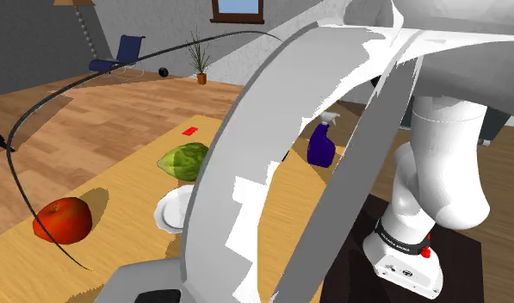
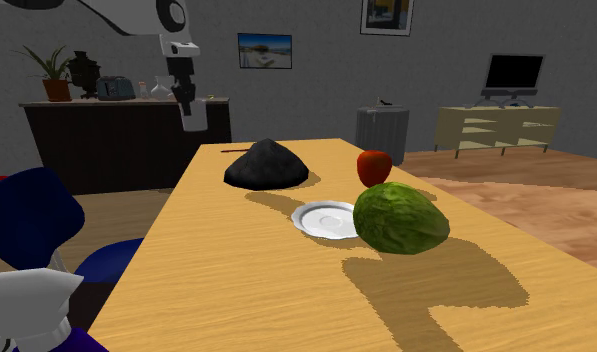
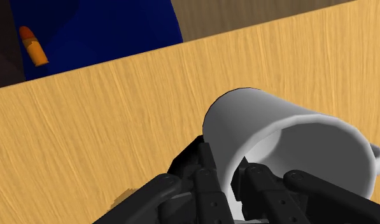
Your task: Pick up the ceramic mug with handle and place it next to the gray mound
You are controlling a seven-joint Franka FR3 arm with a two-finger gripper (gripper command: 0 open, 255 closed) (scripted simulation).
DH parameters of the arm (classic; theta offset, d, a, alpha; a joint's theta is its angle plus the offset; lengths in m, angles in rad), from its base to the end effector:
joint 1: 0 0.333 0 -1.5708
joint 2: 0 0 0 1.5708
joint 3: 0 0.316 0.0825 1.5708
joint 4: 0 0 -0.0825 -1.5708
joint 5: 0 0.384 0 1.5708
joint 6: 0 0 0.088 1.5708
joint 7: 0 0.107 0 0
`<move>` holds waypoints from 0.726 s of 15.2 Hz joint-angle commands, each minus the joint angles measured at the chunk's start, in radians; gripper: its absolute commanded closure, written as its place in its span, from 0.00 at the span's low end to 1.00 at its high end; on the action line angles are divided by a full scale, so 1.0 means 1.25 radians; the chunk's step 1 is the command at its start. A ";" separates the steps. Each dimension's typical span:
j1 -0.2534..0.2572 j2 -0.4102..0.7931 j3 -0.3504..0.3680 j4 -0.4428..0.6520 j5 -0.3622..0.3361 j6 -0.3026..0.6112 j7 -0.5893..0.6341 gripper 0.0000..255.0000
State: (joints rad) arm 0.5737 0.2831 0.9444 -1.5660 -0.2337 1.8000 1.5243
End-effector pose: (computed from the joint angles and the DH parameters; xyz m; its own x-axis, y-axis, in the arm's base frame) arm 0.1128 0.6154 0.5404 0.9999 0.0121 0.0056 0.0125 -0.9975 -0.0691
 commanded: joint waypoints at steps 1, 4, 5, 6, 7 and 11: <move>-0.004 -0.001 -0.001 -0.023 0.000 0.023 0.001 1.00; -0.007 0.001 -0.003 -0.055 -0.003 0.055 0.004 1.00; -0.008 0.002 -0.003 -0.064 -0.004 0.065 0.005 1.00; -0.008 0.003 -0.004 -0.074 -0.006 0.075 0.006 1.00; -0.009 0.004 -0.005 -0.084 -0.008 0.086 0.007 1.00; -0.009 0.012 -0.010 -0.119 -0.017 0.125 0.014 1.00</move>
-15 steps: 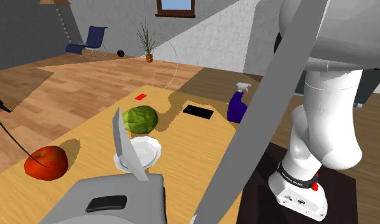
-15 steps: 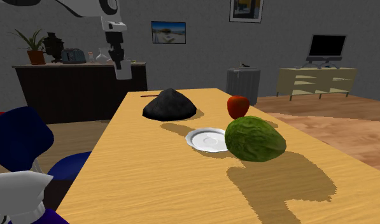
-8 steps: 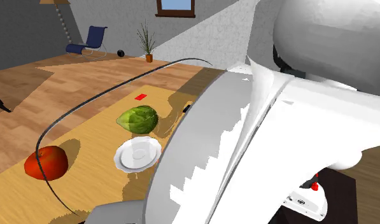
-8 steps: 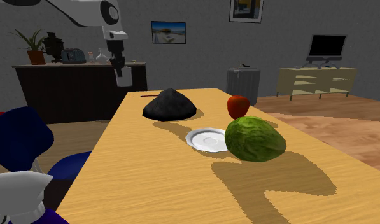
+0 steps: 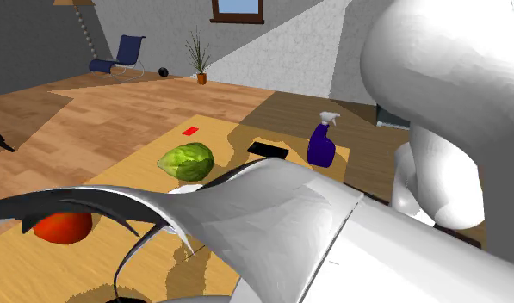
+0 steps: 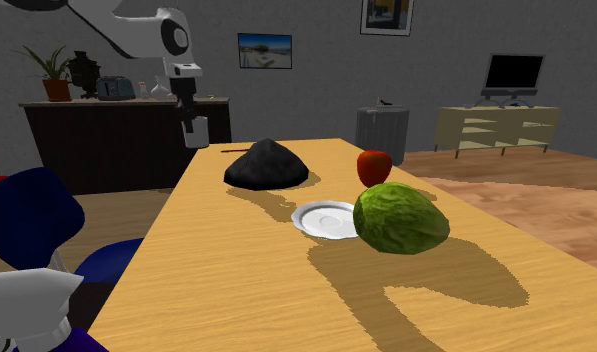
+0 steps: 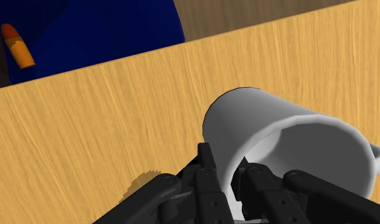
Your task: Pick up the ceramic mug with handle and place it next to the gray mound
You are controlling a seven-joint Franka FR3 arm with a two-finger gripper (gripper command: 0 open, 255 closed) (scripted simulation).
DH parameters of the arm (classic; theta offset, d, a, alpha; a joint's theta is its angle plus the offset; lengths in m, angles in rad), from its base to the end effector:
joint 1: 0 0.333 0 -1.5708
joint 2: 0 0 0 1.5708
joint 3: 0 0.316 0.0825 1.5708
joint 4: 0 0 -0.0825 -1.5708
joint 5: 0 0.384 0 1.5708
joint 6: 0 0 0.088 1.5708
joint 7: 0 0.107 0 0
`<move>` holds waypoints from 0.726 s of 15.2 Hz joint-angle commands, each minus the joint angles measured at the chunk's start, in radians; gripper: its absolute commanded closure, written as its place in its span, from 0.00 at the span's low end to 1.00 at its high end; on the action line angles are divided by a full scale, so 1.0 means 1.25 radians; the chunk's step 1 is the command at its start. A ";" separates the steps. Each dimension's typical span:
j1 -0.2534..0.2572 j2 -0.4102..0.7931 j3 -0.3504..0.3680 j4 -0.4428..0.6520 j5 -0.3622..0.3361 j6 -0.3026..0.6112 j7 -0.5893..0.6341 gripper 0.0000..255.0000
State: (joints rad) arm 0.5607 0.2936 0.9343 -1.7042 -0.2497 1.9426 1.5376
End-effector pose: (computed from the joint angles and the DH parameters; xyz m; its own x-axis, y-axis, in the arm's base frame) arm 0.1130 0.6148 0.4827 0.9999 0.0120 0.0056 0.0124 -0.9975 -0.0692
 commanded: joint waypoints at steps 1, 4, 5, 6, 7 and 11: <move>0.002 0.006 -0.003 -0.016 -0.007 0.021 0.005 1.00; 0.004 0.015 -0.008 -0.040 -0.017 0.049 0.012 1.00; 0.005 0.019 -0.010 -0.047 -0.020 0.059 0.014 1.00; 0.006 0.022 -0.012 -0.054 -0.024 0.068 0.016 1.00; 0.007 0.026 -0.014 -0.061 -0.028 0.077 0.019 1.00; 0.013 0.042 -0.023 -0.087 -0.046 0.113 0.030 1.00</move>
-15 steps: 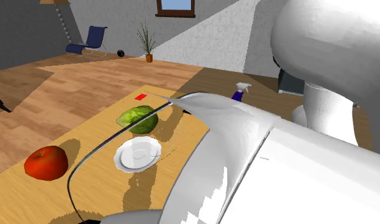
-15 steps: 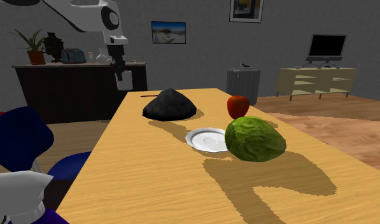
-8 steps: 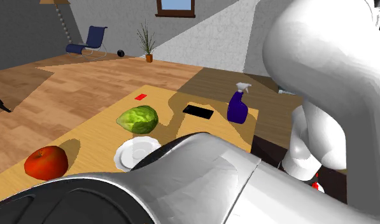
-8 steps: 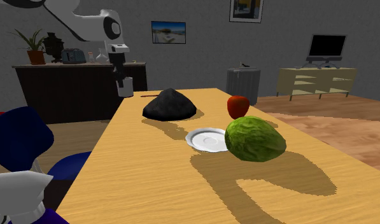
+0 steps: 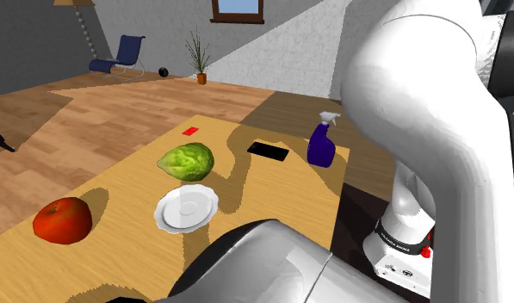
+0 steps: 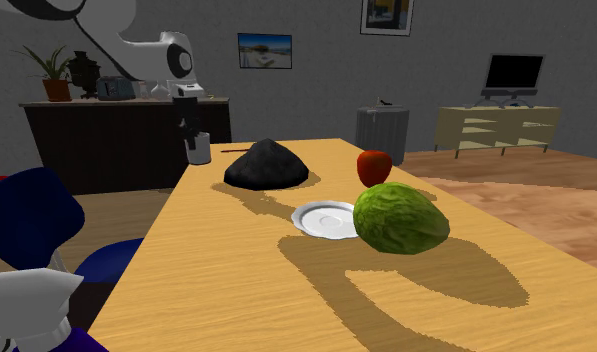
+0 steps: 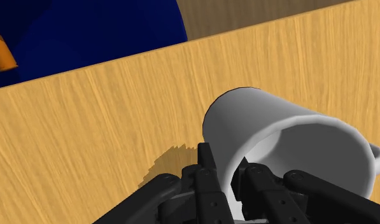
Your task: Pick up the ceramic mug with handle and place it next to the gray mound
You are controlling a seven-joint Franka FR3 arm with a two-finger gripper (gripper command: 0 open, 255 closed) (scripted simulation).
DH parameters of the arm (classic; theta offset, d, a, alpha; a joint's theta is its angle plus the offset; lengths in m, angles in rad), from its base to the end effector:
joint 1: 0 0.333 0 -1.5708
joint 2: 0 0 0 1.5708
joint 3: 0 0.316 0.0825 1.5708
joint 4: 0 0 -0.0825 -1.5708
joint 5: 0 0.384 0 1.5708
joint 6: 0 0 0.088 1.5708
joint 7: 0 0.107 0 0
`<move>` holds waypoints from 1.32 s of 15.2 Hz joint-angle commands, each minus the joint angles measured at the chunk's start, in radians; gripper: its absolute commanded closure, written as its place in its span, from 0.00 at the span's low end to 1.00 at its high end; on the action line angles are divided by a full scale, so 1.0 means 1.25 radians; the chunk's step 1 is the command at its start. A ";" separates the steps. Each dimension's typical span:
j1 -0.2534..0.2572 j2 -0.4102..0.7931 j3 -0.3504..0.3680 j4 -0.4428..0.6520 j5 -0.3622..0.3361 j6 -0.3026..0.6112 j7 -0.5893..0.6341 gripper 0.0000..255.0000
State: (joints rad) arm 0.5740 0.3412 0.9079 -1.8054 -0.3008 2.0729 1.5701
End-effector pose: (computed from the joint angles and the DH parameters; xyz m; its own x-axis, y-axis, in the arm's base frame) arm 0.1138 0.6151 0.4238 0.9999 0.0120 0.0055 0.0123 -0.9975 -0.0693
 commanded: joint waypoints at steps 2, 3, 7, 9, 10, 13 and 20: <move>0.007 0.013 -0.008 -0.018 -0.015 0.027 0.011 1.00; 0.009 0.018 -0.011 -0.023 -0.020 0.035 0.014 1.00; 0.018 0.039 -0.024 -0.043 -0.041 0.069 0.028 1.00; 0.024 0.050 -0.031 -0.052 -0.053 0.086 0.035 1.00; 0.028 0.059 -0.037 -0.059 -0.063 0.099 0.041 1.00; 0.028 0.059 -0.037 -0.059 -0.063 0.099 0.041 1.00; 0.028 0.059 -0.037 -0.059 -0.063 0.099 0.041 0.00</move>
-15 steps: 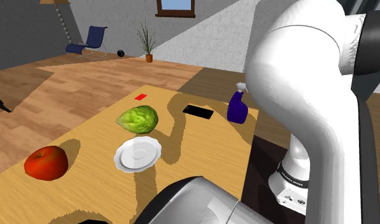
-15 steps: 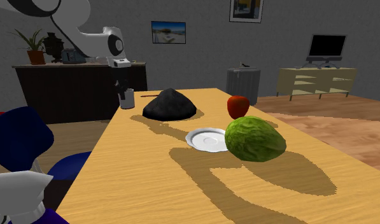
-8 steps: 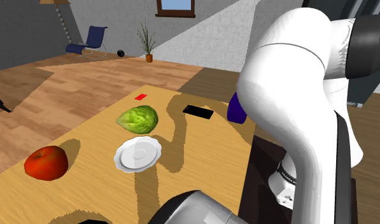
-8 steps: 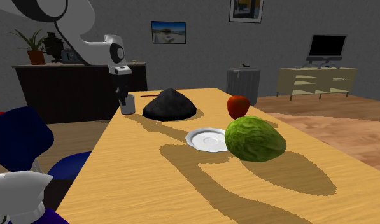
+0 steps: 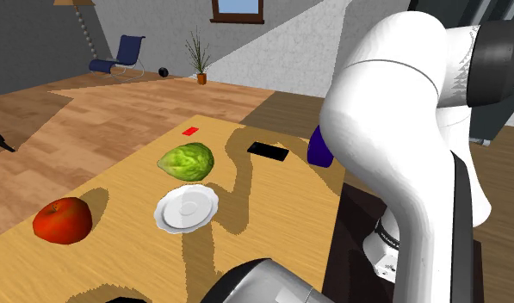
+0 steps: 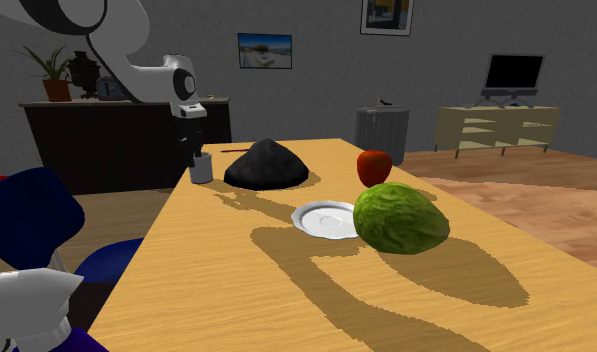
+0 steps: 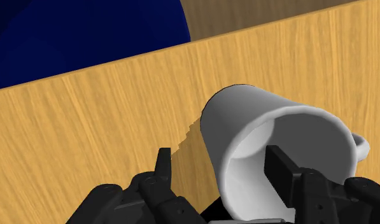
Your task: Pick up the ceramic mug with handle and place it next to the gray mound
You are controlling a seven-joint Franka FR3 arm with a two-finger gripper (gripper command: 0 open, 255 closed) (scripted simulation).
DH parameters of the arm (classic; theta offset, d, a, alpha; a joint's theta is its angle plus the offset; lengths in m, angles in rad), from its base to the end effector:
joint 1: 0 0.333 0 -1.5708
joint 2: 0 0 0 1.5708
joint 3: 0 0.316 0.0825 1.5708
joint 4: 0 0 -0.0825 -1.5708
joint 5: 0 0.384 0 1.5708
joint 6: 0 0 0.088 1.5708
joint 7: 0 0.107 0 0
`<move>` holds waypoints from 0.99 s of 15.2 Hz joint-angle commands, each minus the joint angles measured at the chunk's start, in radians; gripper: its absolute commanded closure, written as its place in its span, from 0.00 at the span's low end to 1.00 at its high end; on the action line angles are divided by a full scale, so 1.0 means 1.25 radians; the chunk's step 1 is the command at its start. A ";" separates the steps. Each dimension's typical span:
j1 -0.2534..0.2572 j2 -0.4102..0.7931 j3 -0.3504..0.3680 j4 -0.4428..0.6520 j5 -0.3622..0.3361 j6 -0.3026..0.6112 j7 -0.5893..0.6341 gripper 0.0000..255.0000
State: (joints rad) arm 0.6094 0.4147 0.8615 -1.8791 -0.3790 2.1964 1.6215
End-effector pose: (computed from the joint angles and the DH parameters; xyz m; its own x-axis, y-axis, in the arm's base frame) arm 0.1126 0.6153 0.3627 0.9999 0.0121 0.0056 0.0124 -0.9975 -0.0699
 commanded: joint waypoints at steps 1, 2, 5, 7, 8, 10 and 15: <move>0.000 0.000 0.000 0.000 0.000 0.000 0.000 0.00; 0.000 0.000 0.000 0.000 0.000 0.000 0.000 0.00; -0.009 -0.017 0.011 0.007 0.016 -0.019 -0.010 0.00; -0.026 -0.048 0.030 0.025 0.047 -0.058 -0.030 0.00; -0.032 -0.059 0.037 0.034 0.059 -0.074 -0.037 0.00; -0.032 -0.059 0.037 0.034 0.059 -0.074 -0.037 0.00; -0.032 -0.059 0.037 0.034 0.059 -0.074 -0.037 0.00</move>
State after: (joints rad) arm 0.5692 0.3405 0.9075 -1.8369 -0.3052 2.1035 1.5751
